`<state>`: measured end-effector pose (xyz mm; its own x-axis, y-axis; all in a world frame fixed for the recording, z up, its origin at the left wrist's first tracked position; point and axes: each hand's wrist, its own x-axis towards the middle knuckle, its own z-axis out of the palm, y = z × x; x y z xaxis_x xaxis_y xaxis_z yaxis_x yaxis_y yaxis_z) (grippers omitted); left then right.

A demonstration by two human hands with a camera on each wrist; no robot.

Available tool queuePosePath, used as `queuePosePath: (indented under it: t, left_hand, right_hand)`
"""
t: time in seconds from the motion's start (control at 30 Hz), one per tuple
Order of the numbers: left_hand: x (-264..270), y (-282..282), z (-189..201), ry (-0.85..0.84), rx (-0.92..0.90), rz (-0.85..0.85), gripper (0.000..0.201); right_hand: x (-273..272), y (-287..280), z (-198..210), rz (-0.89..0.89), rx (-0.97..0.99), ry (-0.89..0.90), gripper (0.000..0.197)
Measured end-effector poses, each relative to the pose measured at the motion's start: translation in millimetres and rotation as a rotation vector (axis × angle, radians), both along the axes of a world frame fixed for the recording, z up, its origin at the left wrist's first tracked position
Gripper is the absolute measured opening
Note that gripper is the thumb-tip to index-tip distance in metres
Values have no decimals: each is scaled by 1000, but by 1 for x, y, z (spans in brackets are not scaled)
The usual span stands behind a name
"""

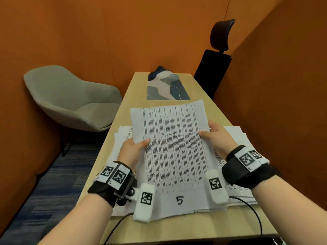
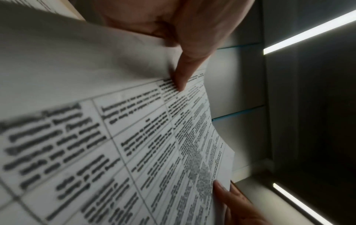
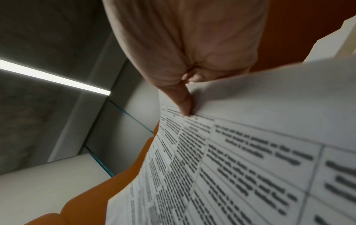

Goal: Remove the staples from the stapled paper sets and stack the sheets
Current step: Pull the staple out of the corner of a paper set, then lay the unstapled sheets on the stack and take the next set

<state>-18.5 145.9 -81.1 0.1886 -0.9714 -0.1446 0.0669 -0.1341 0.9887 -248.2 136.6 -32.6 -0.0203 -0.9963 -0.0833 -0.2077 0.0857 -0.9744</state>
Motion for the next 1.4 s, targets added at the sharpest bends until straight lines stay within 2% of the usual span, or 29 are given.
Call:
queuePosePath:
  t: [0.07,0.17,0.2,0.27,0.33,0.37,0.4,0.47,0.57,0.63,0.67,0.73,0.77,0.83,0.9,0.97,1.03,1.1,1.17,1.27,1.33,1.4]
  left_hand:
    - [-2,0,-5,-105,25,26,33]
    - [-5,-1,-5,-312,1,102,78]
    - [-8,-2,-1,-428,-27,122,89]
    - [-15,-3,7,-781,-74,107,97]
    - [-24,-7,13,-1065,-139,1,92]
    - [-29,-10,16,-1123,-166,-79,86]
    - [-33,-14,16,-1116,-178,-163,79]
    - [-37,-22,16,-991,-161,-296,60]
    - [-36,-29,11,-876,-113,-366,25]
    - [-35,-32,7,-884,-106,-389,15]
    - [-35,-32,6,-896,-107,-394,12]
    - [-37,-32,4,-912,-103,-395,10]
    - [-37,-32,4,-918,-99,-395,11]
    - [-40,-33,3,-932,-102,-386,14]
    - [-43,-34,2,-941,-108,-374,20]
    - [-46,-35,2,-947,-116,-373,21]
    - [-48,-36,2,-960,-124,-385,19]
    - [-50,-36,2,-981,-136,-395,19]
    - [-52,-35,3,-997,-147,-394,20]
    - [-57,-33,4,-998,-154,-396,20]
    - [-60,-32,6,-1002,-168,-405,20]
    - [-63,-31,7,-1010,-189,-410,21]
  right_hand:
    - [1,-2,-7,-8,44,19,36]
    - [1,1,-22,26,131,51,35]
    - [2,3,-27,52,155,59,35]
    - [4,5,-36,101,180,73,36]
    - [5,6,-43,134,183,88,36]
    - [6,7,-45,149,181,85,37]
    - [6,7,-47,162,177,77,38]
    - [5,7,-49,185,180,64,38]
    - [1,6,-52,199,172,127,27]
    - [-8,-2,-50,133,64,336,16]
    - [-15,-10,-48,80,7,497,17]
    - [-32,-31,-44,-9,-39,900,36]
    - [-40,-41,-43,-28,-7,1101,43]
    - [-52,-54,-46,34,161,1393,42]
    - [-58,-60,-55,165,275,1466,32]
    - [-60,-65,-62,168,247,1448,26]
    - [-60,-69,-59,75,210,1406,23]
    - [-58,-73,-53,-49,165,1291,27]
    - [-52,-71,-37,-157,29,1024,31]
    - [-31,-53,-6,-276,-322,501,28]
    - [-14,-44,4,-231,-441,257,21]
    - [0,-40,2,-155,-465,121,21]
